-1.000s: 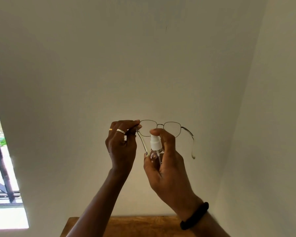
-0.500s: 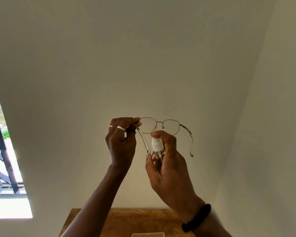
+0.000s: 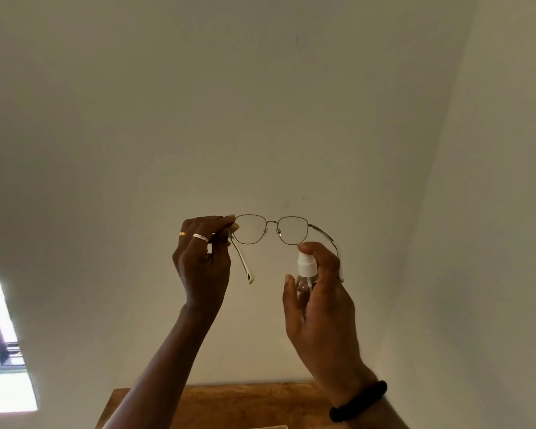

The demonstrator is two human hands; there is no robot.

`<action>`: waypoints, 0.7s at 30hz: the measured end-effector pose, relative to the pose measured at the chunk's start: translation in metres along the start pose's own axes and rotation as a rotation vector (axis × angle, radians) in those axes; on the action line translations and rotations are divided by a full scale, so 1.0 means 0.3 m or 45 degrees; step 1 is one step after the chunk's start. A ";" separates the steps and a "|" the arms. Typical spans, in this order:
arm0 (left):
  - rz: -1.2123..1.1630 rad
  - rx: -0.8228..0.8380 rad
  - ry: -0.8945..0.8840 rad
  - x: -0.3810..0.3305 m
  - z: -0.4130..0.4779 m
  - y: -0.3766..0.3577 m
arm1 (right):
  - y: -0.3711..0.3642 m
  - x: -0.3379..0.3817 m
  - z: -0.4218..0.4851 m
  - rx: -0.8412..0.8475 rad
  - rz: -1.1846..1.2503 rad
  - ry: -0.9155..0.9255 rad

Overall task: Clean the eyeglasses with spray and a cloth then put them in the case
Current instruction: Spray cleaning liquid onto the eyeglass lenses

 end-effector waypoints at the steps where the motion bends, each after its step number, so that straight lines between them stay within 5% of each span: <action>1: -0.004 -0.009 0.005 0.000 0.000 -0.002 | 0.005 -0.004 0.000 0.000 -0.005 -0.009; 21: 0.034 0.009 0.004 -0.017 -0.008 0.013 | -0.022 -0.019 -0.043 0.140 0.146 0.105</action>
Point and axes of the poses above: each hand's wrist, its own z-axis towards the middle knuckle, its own y-axis out of the back of the hand, x = y × z, the point moved 5 cm from there along z, towards the middle knuckle, and after that the axes turned 15 degrees about -z, right-handed, at the moved point
